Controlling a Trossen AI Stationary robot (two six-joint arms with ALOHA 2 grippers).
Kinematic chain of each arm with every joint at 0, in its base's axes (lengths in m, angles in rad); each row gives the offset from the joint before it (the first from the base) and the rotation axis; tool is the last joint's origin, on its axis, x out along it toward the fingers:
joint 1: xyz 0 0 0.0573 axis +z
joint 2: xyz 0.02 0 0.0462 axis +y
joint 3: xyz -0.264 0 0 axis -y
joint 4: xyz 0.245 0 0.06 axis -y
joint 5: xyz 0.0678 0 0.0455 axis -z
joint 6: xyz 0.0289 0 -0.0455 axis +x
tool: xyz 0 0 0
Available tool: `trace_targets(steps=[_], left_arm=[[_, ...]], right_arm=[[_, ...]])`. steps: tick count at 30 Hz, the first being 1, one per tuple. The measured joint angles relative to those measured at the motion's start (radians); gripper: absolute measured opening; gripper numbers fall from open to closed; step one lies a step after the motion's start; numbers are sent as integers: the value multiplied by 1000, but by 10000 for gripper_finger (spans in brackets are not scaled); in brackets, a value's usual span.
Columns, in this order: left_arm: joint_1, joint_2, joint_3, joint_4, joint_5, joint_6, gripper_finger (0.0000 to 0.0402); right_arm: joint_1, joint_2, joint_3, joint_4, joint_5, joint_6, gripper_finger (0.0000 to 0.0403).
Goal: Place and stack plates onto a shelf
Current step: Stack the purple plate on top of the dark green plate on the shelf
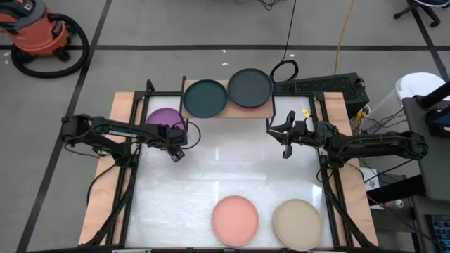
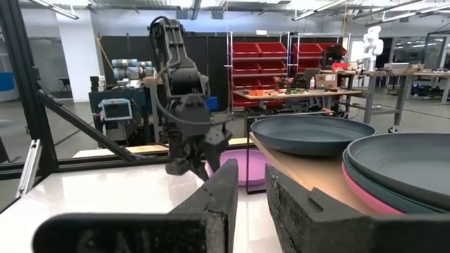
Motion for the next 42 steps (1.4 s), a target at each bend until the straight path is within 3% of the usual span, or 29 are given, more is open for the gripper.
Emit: trace_targets(steps=[6,14,23,26,29,31,33,38,40,42], left_arm=[[-2,55,-18,19,0,24,146],[-3,62,31,-61,76,53,16],[-108,30,260,-356,390,93,10],[-182,-7,362,-387,491,149,10],[-266,-35,484,-396,524,221,10],[-317,-52,584,-399,475,267,10],[-359,-65,679,-401,354,318,10],[-382,-68,855,-395,-85,492,10],[-344,-69,866,-361,-155,601,10],[-277,-55,863,-300,-139,711,10]], right_arm=[[0,0,0,4,-3,9,59],[1,0,0,14,-4,22,59],[3,0,0,16,-5,23,59],[9,0,0,18,-5,17,59],[14,0,0,25,-4,7,59],[14,0,0,24,-5,7,59],[14,0,0,28,-4,7,59],[14,0,0,37,-4,7,59],[14,0,0,38,-4,7,59],[14,0,0,38,-4,10,59]])
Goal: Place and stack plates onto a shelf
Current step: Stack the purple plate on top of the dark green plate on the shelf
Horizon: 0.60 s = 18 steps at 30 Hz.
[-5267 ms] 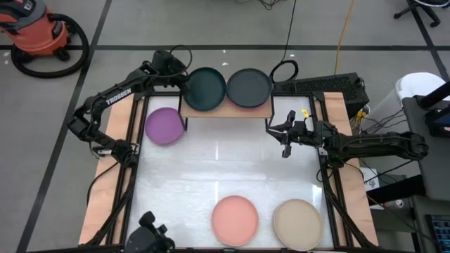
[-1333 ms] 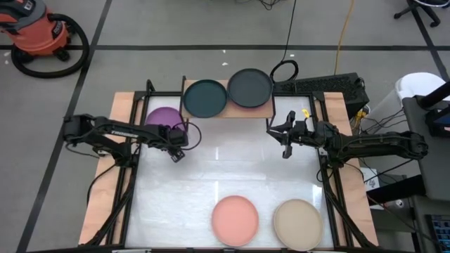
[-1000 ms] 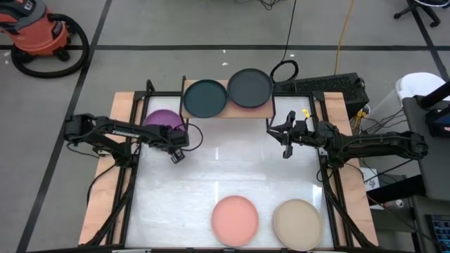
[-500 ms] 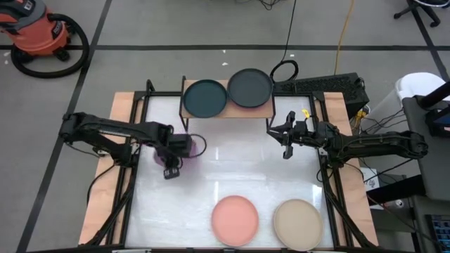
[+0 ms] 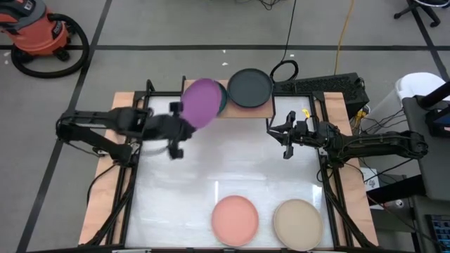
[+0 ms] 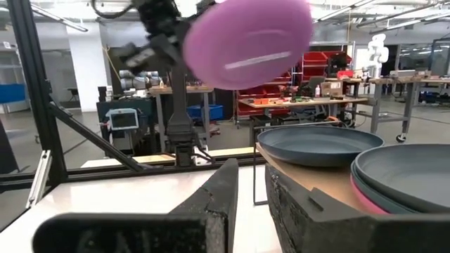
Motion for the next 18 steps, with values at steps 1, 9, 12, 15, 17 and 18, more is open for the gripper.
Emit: trace_targets(steps=[1,9,12,15,17,18], left_arm=[[38,14,-1,30,24,41,10],[309,169,-2,71,155,248,10],[366,215,-3,17,154,272,10],[396,246,-3,0,156,295,13],[401,260,-3,2,160,305,17],[403,264,-3,2,170,307,19]], right_arm=[[0,0,0,0,0,6,59],[0,0,0,1,0,20,59],[0,0,0,-1,0,20,59],[0,0,0,-14,0,18,59],[0,0,0,-25,2,9,59],[0,0,0,-27,3,6,59]])
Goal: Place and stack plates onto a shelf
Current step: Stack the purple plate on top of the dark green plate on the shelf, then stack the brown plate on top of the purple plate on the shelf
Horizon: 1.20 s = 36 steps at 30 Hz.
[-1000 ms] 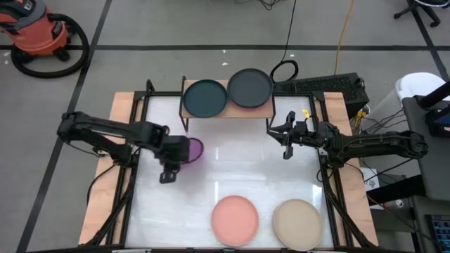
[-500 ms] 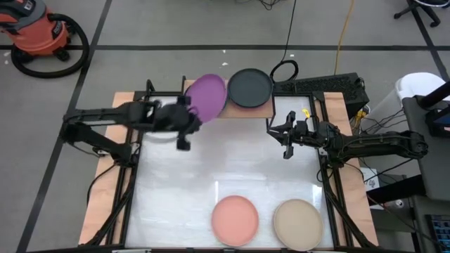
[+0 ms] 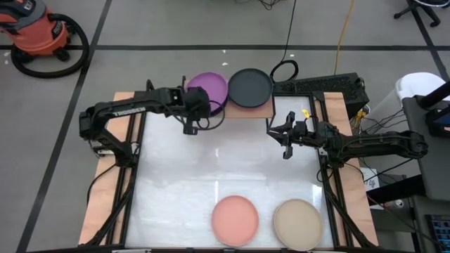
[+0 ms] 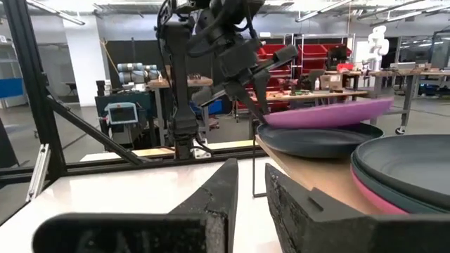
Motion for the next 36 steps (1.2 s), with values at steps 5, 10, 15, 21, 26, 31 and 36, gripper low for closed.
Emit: trace_targets(steps=[5,10,15,21,26,31,36], left_arm=[[-1,1,0,15,55,-5,32],[-1,0,0,2,53,-46,93],[-4,-3,0,0,1,-60,155],[-25,-125,1,-5,-36,-133,185],[-47,-292,-9,158,-3,-183,186],[-47,-446,-178,532,180,-193,186],[-47,-552,-430,911,255,-236,186]], right_arm=[[0,0,0,-1,1,-4,59],[0,0,0,-5,1,-13,59],[0,0,0,-5,2,-32,59],[1,0,63,-103,27,21,59],[13,24,214,-382,81,-43,59],[12,90,359,-546,71,-74,59],[13,181,483,-765,8,-65,59]])
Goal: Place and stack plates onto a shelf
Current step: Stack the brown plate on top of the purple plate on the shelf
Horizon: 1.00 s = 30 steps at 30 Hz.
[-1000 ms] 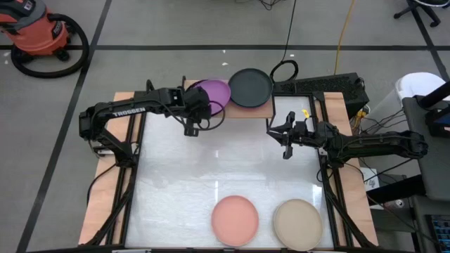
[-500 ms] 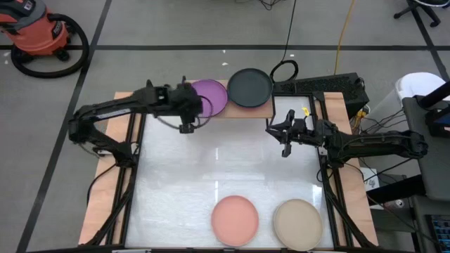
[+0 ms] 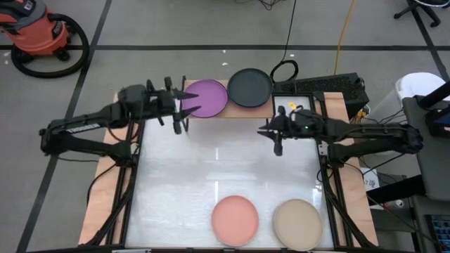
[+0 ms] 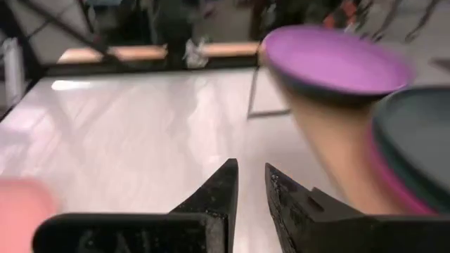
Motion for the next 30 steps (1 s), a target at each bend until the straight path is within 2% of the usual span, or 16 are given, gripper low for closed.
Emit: trace_targets(steps=[4,7,12,22,30], left_arm=[[-3,-18,-172,277,37,-79,186],[-8,-14,-255,420,54,-106,186],[-7,21,-329,565,57,-121,186],[-7,126,-336,618,56,-108,186],[-7,129,-336,618,54,-104,186]], right_arm=[[0,54,46,-107,-84,11,59],[0,71,49,-146,-143,43,59],[30,89,59,-175,-112,46,59],[82,122,135,-303,-63,62,59],[167,195,134,-392,-81,132,59]])
